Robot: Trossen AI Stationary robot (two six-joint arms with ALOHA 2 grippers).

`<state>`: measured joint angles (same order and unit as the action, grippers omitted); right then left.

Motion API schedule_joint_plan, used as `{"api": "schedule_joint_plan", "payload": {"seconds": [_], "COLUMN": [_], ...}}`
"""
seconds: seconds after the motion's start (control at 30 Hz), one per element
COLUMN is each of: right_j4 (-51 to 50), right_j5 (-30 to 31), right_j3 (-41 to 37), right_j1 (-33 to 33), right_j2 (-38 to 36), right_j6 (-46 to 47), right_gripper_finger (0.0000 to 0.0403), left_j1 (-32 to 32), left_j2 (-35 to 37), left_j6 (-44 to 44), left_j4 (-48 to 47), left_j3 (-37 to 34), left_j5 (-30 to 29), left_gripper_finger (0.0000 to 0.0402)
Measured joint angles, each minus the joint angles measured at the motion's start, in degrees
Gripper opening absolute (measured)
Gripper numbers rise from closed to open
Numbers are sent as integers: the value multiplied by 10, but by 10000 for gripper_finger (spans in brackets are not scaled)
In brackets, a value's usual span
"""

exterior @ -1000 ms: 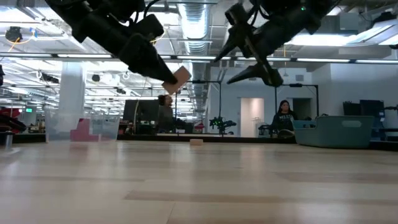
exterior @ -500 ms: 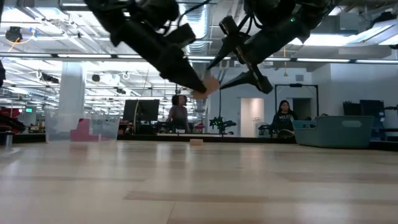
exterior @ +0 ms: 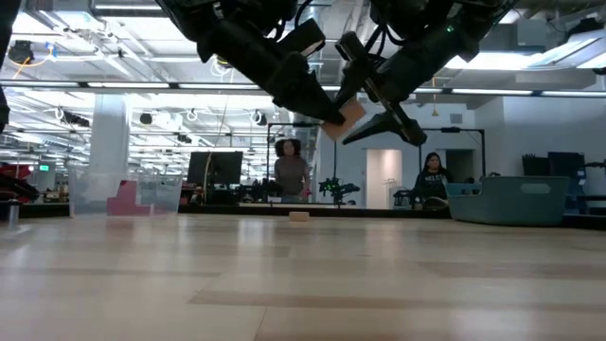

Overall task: Sort & place blocks by color
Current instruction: Put the middle brown block into the blue bin

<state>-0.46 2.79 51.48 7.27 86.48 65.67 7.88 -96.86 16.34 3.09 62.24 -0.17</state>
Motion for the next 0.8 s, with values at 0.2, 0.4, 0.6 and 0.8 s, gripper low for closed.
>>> {"api": "schedule_joint_plan", "payload": {"seconds": [0.2,0.4,0.6,0.8], "right_j4": [-6,-117,-360,-599], "right_j5": [-4,-16,58,129], "right_j3": [0,-1,0,0], "right_j1": [1,22,91,229], "right_j2": [-5,-50,-183,-285], "right_j6": [-2,-65,-134,-178], "right_gripper_finger": [137,130,128,128], "left_j1": [0,3,8,27], "left_j2": [0,1,1,1], "left_j6": [-33,-111,-210,-268], "left_j4": [-6,-13,-63,-109], "left_j3": [1,2,1,1], "left_j5": [-14,-66,-92,-96], "left_gripper_finger": [121,167,234,277]}}
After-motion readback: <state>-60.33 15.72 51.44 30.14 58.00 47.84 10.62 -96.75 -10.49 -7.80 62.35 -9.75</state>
